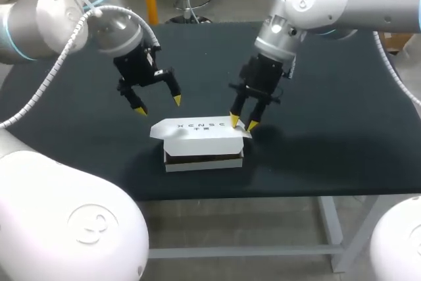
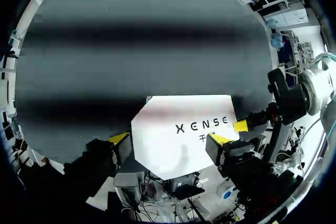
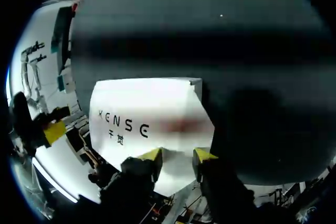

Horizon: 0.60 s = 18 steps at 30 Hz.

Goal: Assemble the packaging by folding the flat box into shape, placing the metal phone stand inside, and closing the box properly

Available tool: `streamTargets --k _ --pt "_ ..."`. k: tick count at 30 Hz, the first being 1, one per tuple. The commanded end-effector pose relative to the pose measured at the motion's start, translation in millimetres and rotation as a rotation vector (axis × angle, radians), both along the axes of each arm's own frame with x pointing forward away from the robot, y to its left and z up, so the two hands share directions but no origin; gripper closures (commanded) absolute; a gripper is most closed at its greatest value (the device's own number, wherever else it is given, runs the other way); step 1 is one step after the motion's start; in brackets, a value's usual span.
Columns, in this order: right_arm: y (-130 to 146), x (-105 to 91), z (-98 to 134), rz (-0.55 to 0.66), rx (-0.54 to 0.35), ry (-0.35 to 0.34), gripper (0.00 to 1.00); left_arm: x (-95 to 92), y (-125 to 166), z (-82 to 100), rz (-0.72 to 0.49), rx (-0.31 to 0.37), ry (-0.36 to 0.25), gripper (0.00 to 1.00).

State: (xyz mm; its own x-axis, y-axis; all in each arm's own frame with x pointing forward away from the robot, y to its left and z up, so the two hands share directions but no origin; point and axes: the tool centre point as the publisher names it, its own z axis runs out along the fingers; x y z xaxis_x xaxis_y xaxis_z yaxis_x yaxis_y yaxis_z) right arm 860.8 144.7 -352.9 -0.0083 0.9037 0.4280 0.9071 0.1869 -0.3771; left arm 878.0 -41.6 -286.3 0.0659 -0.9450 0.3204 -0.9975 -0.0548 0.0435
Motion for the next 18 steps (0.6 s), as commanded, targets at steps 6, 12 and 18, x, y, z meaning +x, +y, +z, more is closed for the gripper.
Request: streamTargets --k 6,12,18 --pt "-2 -0.6 -3 -0.005 0.004 -0.001 0.58 2.4 -6 -12.5 -0.045 0.014 0.137 0.51" --pt "-1 0.0 -5 -0.004 0.006 0.0 0.58 -7.2 -7 -21.8 -0.028 0.047 0.164 0.38" --pt "0 0.4 -4 -0.001 0.0 -0.006 0.58 -17.8 -6 -27.0 0.01 0.068 0.191 0.42"
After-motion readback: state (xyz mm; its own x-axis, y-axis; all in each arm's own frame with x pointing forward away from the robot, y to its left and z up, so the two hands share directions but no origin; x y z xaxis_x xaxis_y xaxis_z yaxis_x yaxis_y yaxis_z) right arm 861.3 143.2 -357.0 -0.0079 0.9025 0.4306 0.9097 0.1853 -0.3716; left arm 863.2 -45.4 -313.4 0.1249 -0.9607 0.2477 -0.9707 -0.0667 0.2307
